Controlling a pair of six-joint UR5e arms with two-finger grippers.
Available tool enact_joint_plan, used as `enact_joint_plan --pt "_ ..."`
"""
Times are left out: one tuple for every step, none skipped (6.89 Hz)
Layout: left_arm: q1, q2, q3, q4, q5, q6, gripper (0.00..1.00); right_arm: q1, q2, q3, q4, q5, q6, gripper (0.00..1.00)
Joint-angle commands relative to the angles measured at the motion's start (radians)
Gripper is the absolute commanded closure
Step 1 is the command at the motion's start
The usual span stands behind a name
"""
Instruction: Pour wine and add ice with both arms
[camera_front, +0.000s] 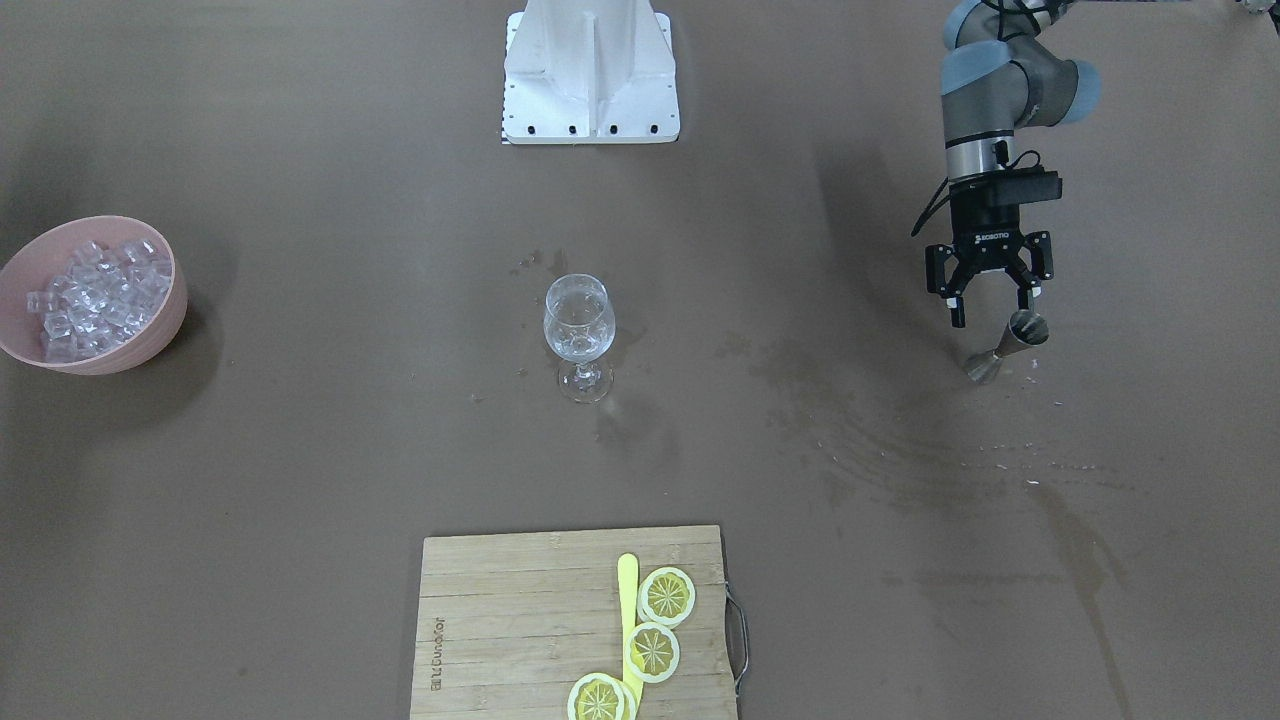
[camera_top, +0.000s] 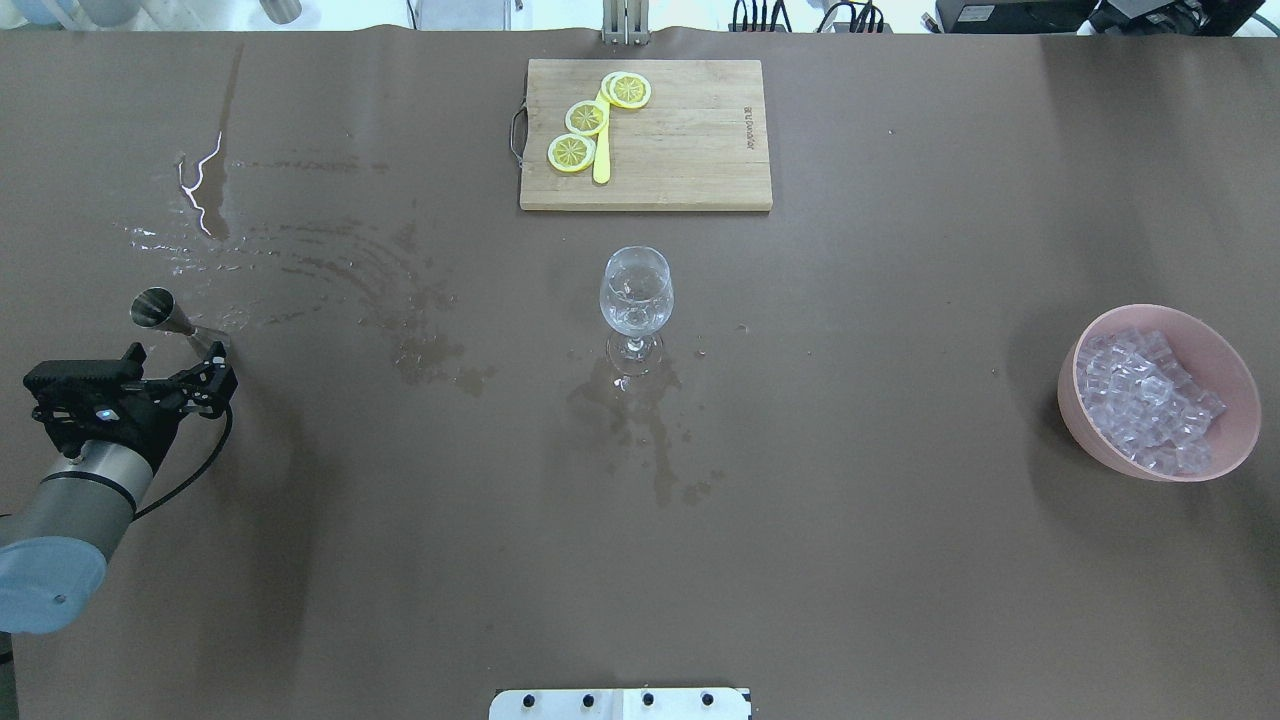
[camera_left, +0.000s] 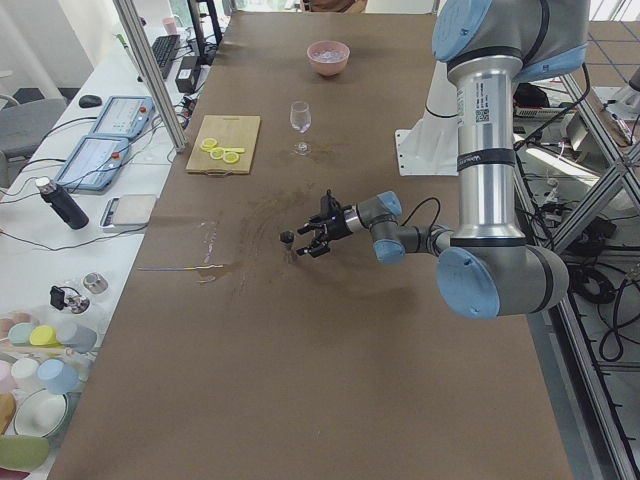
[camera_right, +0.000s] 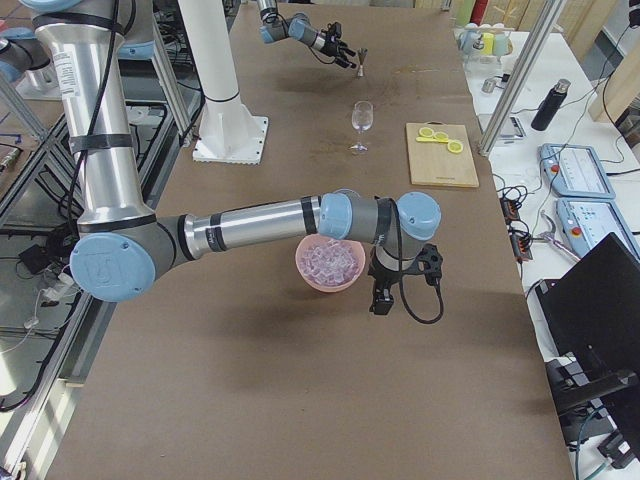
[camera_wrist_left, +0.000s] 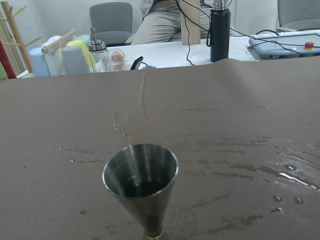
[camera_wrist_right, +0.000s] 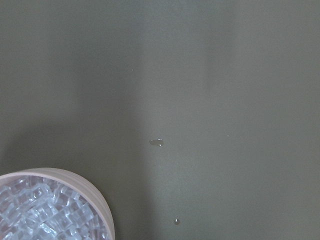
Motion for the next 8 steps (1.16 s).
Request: enact_joint_plan --pt "0.0 -0.012 0.034 -0.012 0.028 -0.007 0.11 -0.002 0.001 0.0 0.0 0.0 0.0 0.0" --pt "0.0 -0.018 0.053 -0.038 0.031 -0.022 0.12 -0.003 0.001 0.0 0.0 0.0 0.0 0.0" --pt "0.002 -0.036 0.088 -0.081 0.036 -0.035 0.13 -0.003 0.001 -0.002 0.0 0.0 0.0 0.0" --pt "0.0 -0.058 0.102 -0.082 0.036 -0.033 0.14 -0.003 0.001 -0.003 0.0 0.002 0.0 0.0" --pt "0.0 -0.058 0.102 -0.082 0.034 -0.029 0.16 -0.003 0.001 -0.003 0.0 0.002 0.0 0.0" --pt "0.0 -0.056 0.102 -0.082 0.03 -0.025 0.16 -0.003 0.001 -0.005 0.0 0.002 0.0 0.0" --pt "0.0 -0.055 0.099 -0.083 0.03 0.005 0.16 -0.005 0.001 -0.005 0.0 0.002 0.0 0.0" --pt "0.0 -0.056 0.097 -0.085 0.031 0.016 0.16 -0.005 0.001 -0.008 0.0 0.002 0.0 0.0"
